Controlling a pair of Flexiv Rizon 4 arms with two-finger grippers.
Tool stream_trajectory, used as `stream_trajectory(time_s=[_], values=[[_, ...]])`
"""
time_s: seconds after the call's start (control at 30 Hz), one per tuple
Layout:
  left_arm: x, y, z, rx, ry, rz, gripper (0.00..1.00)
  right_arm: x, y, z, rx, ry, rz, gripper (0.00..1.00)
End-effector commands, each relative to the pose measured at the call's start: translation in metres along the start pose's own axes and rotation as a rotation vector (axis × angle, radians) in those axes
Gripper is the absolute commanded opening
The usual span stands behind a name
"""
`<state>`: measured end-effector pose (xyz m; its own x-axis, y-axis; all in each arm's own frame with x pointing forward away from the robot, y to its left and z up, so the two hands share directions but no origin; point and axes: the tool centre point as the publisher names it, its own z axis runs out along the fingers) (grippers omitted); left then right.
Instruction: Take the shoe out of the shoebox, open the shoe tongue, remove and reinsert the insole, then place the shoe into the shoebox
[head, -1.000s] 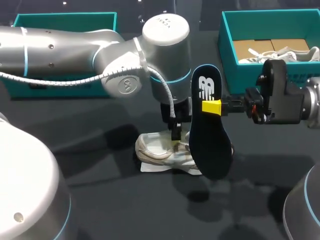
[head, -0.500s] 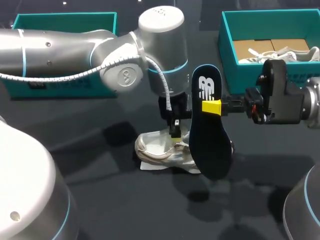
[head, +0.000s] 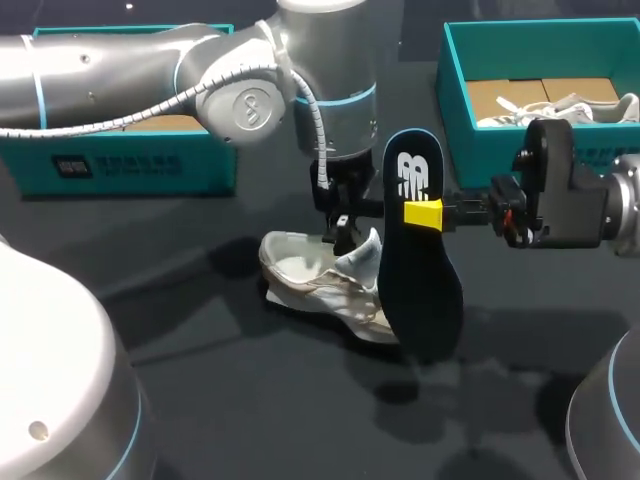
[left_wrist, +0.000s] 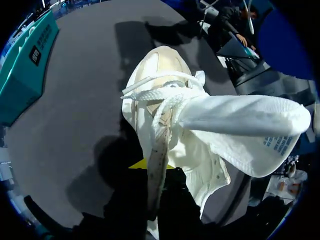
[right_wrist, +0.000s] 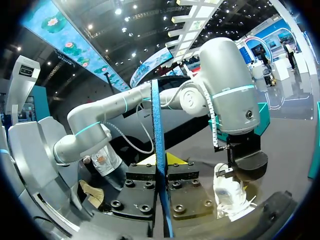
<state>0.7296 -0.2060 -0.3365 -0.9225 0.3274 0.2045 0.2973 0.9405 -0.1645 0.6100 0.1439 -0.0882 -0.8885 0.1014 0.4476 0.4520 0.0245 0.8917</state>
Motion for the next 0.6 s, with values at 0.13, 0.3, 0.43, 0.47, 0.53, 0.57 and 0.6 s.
stream_trajectory(time_s=[0.13, 0.3, 0.43, 0.47, 0.53, 0.57, 0.6], values=[[0.002, 0.002, -0.002, 0.004, -0.004, 0.001, 0.00, 0.001, -0.001, 0.001, 0.000, -0.003, 0.000, 0.00], [-0.001, 0.003, -0.012, -0.039, 0.043, 0.174, 0.00, 0.001, -0.001, 0.001, 0.000, -0.003, 0.000, 0.00], [-0.006, 0.005, -0.024, -0.107, 0.044, 0.352, 0.00, 0.001, -0.001, 0.001, 0.000, -0.003, 0.000, 0.00], [-0.007, 0.005, -0.026, -0.129, 0.058, 0.413, 0.00, 0.001, -0.001, 0.001, 0.000, -0.003, 0.000, 0.00], [-0.010, 0.006, -0.030, -0.153, 0.051, 0.484, 0.00, 0.001, -0.001, 0.001, 0.000, -0.003, 0.000, 0.00], [-0.010, 0.006, -0.031, -0.163, 0.043, 0.508, 0.00, 0.001, -0.001, 0.001, 0.000, -0.003, 0.000, 0.00], [-0.011, 0.006, -0.032, -0.174, 0.031, 0.550, 0.00, 0.001, -0.001, 0.001, 0.000, -0.003, 0.000, 0.00]])
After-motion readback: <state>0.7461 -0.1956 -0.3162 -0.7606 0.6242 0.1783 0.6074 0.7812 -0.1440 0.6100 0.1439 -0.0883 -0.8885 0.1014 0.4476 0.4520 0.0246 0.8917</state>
